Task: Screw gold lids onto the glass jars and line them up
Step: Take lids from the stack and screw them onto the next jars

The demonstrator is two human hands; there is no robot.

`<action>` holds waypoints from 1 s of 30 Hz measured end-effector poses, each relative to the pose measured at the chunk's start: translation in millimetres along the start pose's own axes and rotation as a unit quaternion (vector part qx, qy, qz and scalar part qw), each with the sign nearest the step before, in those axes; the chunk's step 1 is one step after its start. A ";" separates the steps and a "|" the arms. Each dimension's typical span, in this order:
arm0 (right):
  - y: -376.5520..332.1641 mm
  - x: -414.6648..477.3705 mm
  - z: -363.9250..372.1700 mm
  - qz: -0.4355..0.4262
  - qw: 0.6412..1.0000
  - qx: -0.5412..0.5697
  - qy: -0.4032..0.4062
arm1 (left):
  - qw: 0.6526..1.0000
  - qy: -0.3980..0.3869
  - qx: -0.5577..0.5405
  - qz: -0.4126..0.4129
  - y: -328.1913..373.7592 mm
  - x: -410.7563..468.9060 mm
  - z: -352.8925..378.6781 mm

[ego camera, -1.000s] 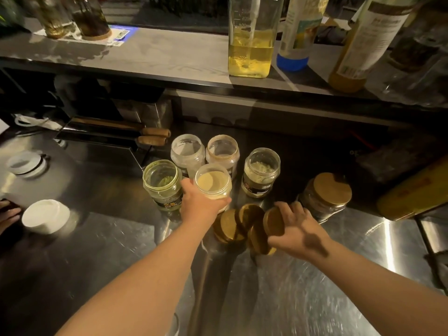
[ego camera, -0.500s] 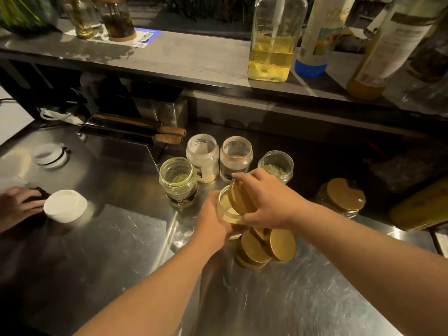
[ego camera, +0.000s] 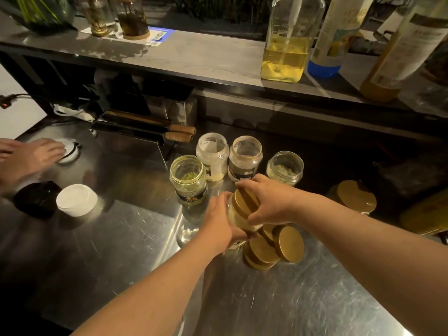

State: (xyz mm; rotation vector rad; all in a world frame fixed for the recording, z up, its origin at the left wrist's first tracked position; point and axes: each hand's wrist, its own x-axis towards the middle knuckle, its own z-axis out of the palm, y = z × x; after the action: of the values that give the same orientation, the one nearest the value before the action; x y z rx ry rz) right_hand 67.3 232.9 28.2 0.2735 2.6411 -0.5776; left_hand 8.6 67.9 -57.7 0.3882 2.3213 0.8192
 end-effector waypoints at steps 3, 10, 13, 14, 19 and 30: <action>0.0 -0.5 1.0 0.022 1.000 0.016 -0.007 | 0.999 -0.004 0.037 0.015 0.0 3.4 -3.8; -1.3 3.9 0.7 0.077 0.997 0.019 -0.014 | 0.998 -0.027 0.059 0.010 8.5 2.7 -6.4; -7.1 4.8 2.7 0.085 0.996 0.025 -0.008 | 0.999 -0.025 0.025 0.039 -1.3 5.3 -7.2; -10.0 4.2 3.5 0.092 0.995 0.025 0.002 | 0.998 -0.024 0.017 0.058 -3.0 8.2 -7.7; -22.6 6.3 10.8 0.206 0.977 -0.040 0.047 | 0.996 -0.063 0.063 0.006 11.4 3.3 -12.3; -16.5 -0.8 -19.8 0.085 0.994 -0.044 -0.045 | 0.993 -0.101 0.053 0.036 2.9 15.5 -14.5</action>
State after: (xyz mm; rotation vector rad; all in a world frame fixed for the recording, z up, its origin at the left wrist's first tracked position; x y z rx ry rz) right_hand 56.3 226.7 50.7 0.4297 2.5178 -0.4066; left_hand -12.4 70.7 -54.4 0.5783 2.1768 0.6598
